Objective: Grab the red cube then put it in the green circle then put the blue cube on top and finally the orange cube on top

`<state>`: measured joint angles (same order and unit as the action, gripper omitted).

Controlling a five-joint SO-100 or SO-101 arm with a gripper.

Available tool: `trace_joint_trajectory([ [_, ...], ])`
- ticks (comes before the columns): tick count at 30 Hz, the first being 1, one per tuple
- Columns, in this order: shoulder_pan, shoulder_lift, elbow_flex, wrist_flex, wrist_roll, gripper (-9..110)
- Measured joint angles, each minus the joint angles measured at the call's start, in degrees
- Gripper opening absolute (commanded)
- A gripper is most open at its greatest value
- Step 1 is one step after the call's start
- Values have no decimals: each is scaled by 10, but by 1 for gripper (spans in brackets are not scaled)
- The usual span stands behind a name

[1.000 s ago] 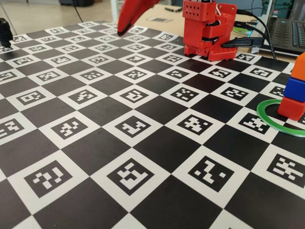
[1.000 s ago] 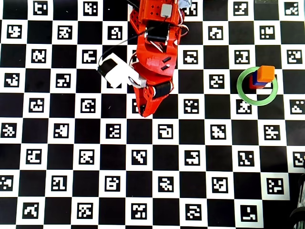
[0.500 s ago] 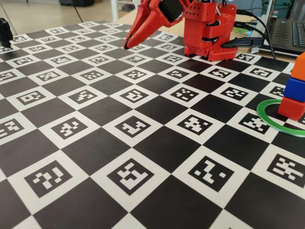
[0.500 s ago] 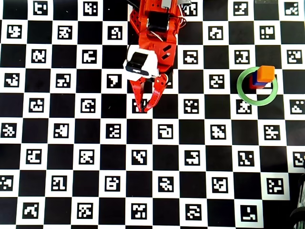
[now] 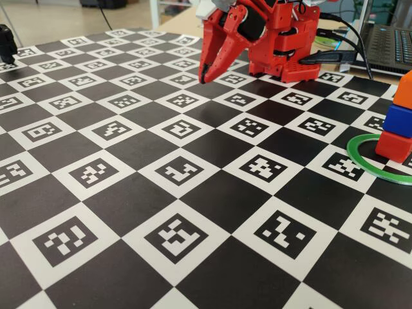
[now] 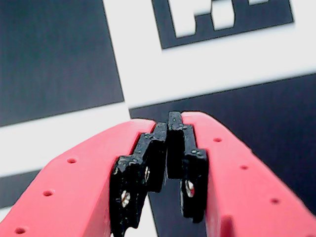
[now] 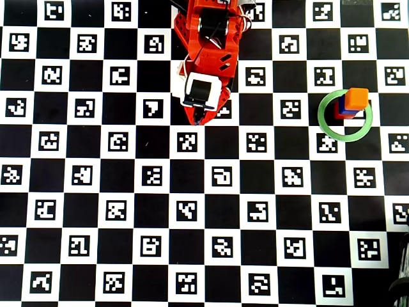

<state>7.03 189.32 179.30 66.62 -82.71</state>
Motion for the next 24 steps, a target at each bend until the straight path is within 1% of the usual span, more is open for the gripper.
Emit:
trace_joint_trajectory([
  [5, -5, 2, 0, 54, 44, -6],
  [24, -5, 2, 0, 54, 41, -6],
])
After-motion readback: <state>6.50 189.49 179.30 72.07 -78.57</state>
